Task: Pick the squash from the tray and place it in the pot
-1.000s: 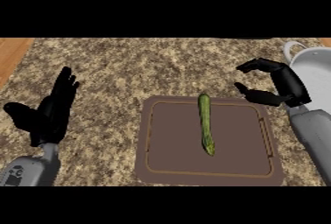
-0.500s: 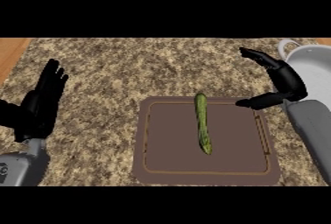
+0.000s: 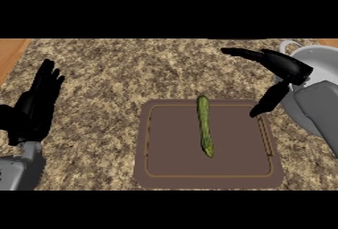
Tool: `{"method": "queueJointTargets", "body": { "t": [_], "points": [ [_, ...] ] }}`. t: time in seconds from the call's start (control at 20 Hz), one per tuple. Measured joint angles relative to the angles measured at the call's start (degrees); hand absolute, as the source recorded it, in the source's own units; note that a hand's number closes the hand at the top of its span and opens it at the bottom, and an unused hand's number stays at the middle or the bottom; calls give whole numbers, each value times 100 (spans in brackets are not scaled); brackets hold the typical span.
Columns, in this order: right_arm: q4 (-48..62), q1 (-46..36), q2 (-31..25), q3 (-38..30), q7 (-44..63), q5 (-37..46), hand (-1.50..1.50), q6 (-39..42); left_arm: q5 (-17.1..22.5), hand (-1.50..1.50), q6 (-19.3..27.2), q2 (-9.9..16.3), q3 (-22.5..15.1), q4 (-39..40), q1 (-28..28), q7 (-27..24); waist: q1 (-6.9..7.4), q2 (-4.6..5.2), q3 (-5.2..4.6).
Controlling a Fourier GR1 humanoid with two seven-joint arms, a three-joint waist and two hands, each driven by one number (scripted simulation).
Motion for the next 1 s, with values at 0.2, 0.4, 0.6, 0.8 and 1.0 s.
{"method": "queueJointTargets", "body": {
  "t": [0.2, 0.4, 0.6, 0.8, 1.0],
  "points": [
    [-564, -78, 94, 509, 807, 352, -150, 363, 8, 0, -23, -20, 46, -12, 43, -10, -42, -14, -1],
    [-1076, 7, 294, 721, 1613, 514, -150, 667, -9, 0, -67, -82, 82, -45, 117, -63, -46, -5, 3],
    [-1616, 246, 590, 713, 2356, 614, -150, 862, -106, 0, -66, -172, 83, -118, 140, 7, -42, 5, 7],
    [-1910, 603, 771, 579, 2550, 873, -150, 1001, -177, 0, -172, -252, 185, -43, 99, -47, -33, 17, 9],
    [-1880, 744, 977, 553, 2633, 1312, -150, 1059, -213, 0, -290, -304, 259, -129, 200, -43, -12, 23, 10]
  ]
}}
